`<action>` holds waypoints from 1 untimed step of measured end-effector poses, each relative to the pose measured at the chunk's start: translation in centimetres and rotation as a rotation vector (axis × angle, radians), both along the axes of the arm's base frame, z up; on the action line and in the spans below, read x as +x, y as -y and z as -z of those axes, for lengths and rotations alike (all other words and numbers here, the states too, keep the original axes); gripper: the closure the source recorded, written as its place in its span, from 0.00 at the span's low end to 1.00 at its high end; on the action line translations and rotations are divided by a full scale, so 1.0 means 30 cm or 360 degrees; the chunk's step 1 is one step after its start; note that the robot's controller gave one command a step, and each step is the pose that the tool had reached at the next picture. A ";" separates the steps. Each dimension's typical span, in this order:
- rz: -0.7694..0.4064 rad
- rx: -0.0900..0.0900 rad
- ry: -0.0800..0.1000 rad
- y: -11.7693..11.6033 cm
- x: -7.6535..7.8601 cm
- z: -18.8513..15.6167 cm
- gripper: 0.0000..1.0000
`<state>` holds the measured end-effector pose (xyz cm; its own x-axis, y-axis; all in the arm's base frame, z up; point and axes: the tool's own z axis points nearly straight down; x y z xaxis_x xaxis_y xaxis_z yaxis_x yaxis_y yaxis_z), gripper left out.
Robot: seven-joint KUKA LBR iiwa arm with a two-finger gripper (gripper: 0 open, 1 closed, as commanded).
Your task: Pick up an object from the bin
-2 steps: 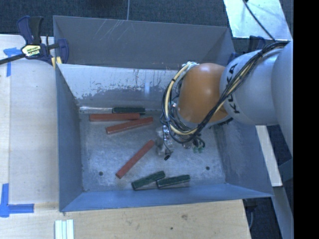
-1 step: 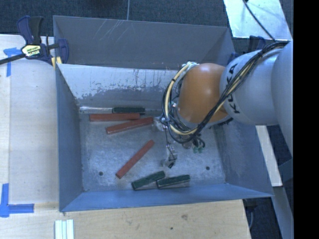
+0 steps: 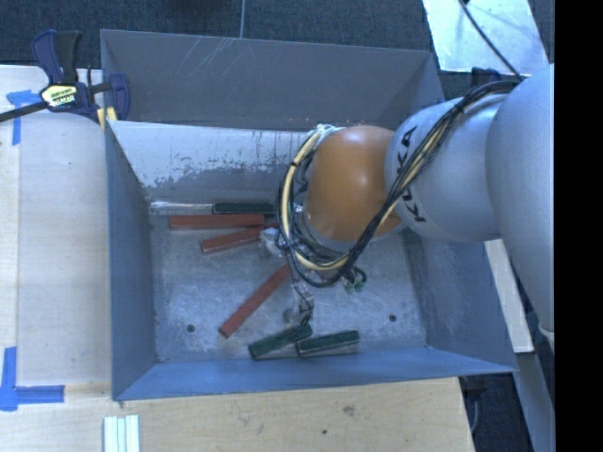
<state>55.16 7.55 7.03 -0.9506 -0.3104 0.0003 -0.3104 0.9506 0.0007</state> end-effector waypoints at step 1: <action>0.0006 0.0001 0.0002 0.002 0.003 -0.001 1.00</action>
Offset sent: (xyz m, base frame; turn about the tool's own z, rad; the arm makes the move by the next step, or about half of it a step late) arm 0.0000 0.0000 0.0000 0.0000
